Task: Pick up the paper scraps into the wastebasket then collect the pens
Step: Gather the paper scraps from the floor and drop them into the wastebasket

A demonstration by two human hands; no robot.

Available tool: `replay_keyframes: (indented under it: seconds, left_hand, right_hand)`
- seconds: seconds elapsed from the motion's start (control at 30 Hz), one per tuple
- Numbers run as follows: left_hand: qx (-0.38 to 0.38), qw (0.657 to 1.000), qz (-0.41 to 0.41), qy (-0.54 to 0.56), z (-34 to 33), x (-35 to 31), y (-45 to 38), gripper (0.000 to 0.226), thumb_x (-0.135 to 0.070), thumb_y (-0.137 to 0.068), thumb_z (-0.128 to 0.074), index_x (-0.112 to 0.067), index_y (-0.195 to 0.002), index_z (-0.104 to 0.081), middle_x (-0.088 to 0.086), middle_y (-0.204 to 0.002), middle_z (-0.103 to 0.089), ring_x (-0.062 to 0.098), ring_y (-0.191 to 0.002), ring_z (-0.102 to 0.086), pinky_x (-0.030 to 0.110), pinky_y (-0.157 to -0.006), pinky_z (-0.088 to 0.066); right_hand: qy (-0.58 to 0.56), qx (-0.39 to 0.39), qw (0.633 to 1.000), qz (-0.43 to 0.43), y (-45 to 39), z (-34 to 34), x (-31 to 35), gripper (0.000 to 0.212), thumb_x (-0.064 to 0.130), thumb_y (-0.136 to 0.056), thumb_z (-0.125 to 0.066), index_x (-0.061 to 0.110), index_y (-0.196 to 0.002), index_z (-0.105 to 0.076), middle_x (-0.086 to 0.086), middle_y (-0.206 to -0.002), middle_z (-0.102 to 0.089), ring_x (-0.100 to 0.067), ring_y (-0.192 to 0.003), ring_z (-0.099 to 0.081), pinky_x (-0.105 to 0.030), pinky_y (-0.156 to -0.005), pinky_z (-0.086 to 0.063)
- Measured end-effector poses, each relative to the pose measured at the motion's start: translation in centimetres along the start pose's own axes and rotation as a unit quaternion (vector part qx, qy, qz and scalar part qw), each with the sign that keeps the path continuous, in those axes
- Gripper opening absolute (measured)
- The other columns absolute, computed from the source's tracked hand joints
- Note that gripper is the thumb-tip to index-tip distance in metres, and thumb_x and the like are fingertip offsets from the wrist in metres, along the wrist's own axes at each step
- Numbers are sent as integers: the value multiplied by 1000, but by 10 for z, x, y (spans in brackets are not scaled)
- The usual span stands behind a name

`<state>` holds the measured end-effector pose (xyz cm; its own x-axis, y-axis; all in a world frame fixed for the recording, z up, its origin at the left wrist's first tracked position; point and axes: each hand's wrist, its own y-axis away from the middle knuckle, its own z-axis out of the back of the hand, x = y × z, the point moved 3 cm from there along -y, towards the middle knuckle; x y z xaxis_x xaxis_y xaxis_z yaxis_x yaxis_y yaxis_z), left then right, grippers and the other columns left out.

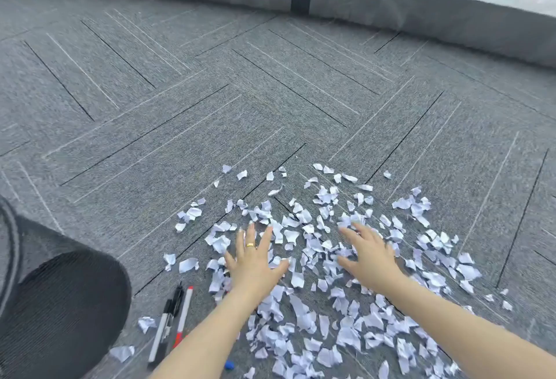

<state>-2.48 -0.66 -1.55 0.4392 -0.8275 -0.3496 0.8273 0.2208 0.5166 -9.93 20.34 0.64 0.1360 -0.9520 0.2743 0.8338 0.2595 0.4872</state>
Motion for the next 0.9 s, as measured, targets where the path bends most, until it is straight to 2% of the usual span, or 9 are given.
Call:
replay_keyframes:
  seconds: [0.13, 0.3, 0.47, 0.53, 0.57, 0.63, 0.7, 0.8, 0.9]
  left_hand:
    - [3, 1000, 13, -10, -26, -1, -5, 84, -70, -81, -37, -38, -146, 5, -2, -155, 15, 26, -142, 17, 61, -108, 7]
    - [43, 989, -112, -88, -54, -14, 30, 82, -68, -83, -36, -37, -146, 7, -4, -156, 13, 21, -144, 10, 47, -114, 6]
    - [14, 974, -143, -177, -64, -8, 41, 59, -52, -94, -30, -27, -145, -12, 0, -154, -10, 20, -140, -11, 39, -113, -11]
    - [-11, 970, -152, -192, -61, -10, 37, 46, -42, -97, -28, -21, -138, -24, 4, -144, -27, 21, -127, -33, 33, -99, -32]
    - [-15, 966, -162, -200, -58, -14, 35, 40, -39, -98, -28, -18, -132, -30, 5, -135, -35, 20, -114, -44, 30, -85, -40]
    - [-3, 962, -182, -205, -50, -23, 31, 32, -35, -100, -29, -13, -123, -35, 4, -120, -44, 20, -96, -54, 29, -65, -44]
    - [7, 965, -187, -183, -41, -32, 28, 27, -31, -100, -30, -10, -115, -39, 5, -111, -49, 23, -87, -59, 31, -60, -43]
    - [-1, 987, -146, -65, -22, -45, 21, 25, -34, -100, -31, -13, -99, -44, 1, -87, -51, 21, -69, -53, 31, -58, -39]
    - [47, 990, -133, 20, -6, -54, 17, 26, -33, -99, -33, -14, -90, -47, -5, -71, -47, 11, -55, -41, 22, -49, -32]
  right_hand:
    - [-40, -2, 998, -44, -16, -15, -10, 76, 60, -83, -48, 38, -146, -10, 7, -156, 3, -23, -144, 2, -61, -110, -6]
    - [16, 42, 999, 15, 18, -54, -16, 76, 64, -84, -41, 38, -146, -5, 8, -156, 5, -20, -144, 6, -54, -114, -1]
    - [69, -63, 993, 69, 41, -71, -15, 55, 50, -90, -44, 33, -140, -28, 4, -148, -25, -23, -134, -26, -37, -107, -25]
    - [67, -80, 990, 92, 42, -75, -16, 46, 42, -86, -56, 27, -127, -44, 0, -133, -42, -23, -113, -48, -34, -87, -42]
    - [65, -82, 989, 105, 42, -77, -15, 42, 39, -79, -66, 23, -116, -53, -2, -120, -53, -21, -94, -58, -29, -69, -47]
    - [84, -93, 983, 132, 39, -79, -12, 37, 32, -66, -80, 19, -92, -59, 0, -89, -59, -12, -57, -56, -14, -41, -29]
    - [93, -76, 983, 137, 34, -77, -7, 26, 30, -75, -74, 17, -90, -57, 3, -81, -53, -10, -47, -44, -13, -35, -12]
    - [47, -65, 989, 121, 20, -70, -4, 19, 28, -97, -43, 12, -104, -49, 2, -87, -47, -10, -50, -37, -17, -40, -21]
    - [-137, -25, 989, 57, 17, -59, -3, 18, 24, -96, -43, 10, -90, -50, 2, -64, -49, -10, -47, -33, -18, -43, -26]
